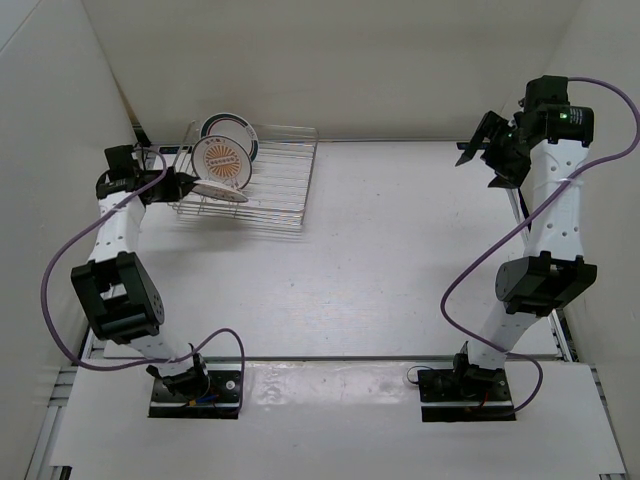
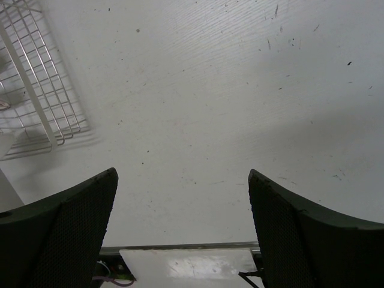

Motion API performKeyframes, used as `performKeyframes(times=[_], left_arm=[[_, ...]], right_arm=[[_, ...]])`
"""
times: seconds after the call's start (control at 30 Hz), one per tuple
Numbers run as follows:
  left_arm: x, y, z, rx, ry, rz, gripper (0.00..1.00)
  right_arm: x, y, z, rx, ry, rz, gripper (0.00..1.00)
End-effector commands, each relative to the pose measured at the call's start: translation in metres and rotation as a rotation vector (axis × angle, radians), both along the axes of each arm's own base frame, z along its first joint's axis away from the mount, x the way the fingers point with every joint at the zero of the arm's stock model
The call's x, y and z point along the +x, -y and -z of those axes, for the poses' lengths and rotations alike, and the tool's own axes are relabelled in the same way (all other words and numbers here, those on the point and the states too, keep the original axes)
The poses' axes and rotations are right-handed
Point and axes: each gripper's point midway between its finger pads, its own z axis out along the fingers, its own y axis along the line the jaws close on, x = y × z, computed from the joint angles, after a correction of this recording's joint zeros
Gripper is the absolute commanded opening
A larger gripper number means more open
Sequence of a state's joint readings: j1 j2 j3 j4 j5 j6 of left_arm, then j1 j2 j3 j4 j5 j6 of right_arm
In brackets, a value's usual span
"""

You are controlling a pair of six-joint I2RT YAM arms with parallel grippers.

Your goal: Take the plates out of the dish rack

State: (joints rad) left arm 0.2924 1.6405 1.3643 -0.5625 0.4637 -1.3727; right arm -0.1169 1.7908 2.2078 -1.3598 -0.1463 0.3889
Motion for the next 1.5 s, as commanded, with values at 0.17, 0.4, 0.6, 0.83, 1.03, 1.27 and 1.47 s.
performKeyframes(times=[0.17,0.4,0.6,0.83,1.03,1.27,1.47], left_arm=[[-0.056,0.004,0.008,0.064,-0.106,-0.024,0.00],[-0.049,-0.001,-0.024,0.122,0.006,-0.024,0.00],[-0.024,-0.009,-0.079,0.171,0.163,0.001,0.00],[0.009,-0.003,-0.124,0.099,0.370,0.002,0.00],[-0.016,-0.001,-0.172,0.642,0.273,0.265,0.00],[-0.091,0.001,-0.122,1.008,-0.021,0.365,0.00],[-0.162,0.014,-0.057,1.211,-0.376,0.583,0.00]], right_arm=[[-0.061,-0.011,0.013,0.054,-0.226,-0.016,0.90],[-0.063,-0.016,0.014,0.071,-0.230,-0.035,0.90],[-0.064,-0.020,0.016,0.093,-0.236,-0.045,0.90],[-0.066,-0.027,0.019,0.129,-0.247,-0.067,0.90],[-0.067,-0.030,0.020,0.148,-0.253,-0.078,0.90],[-0.066,-0.035,0.027,0.179,-0.278,-0.088,0.90],[-0.062,-0.037,0.031,0.202,-0.292,-0.101,0.90]])
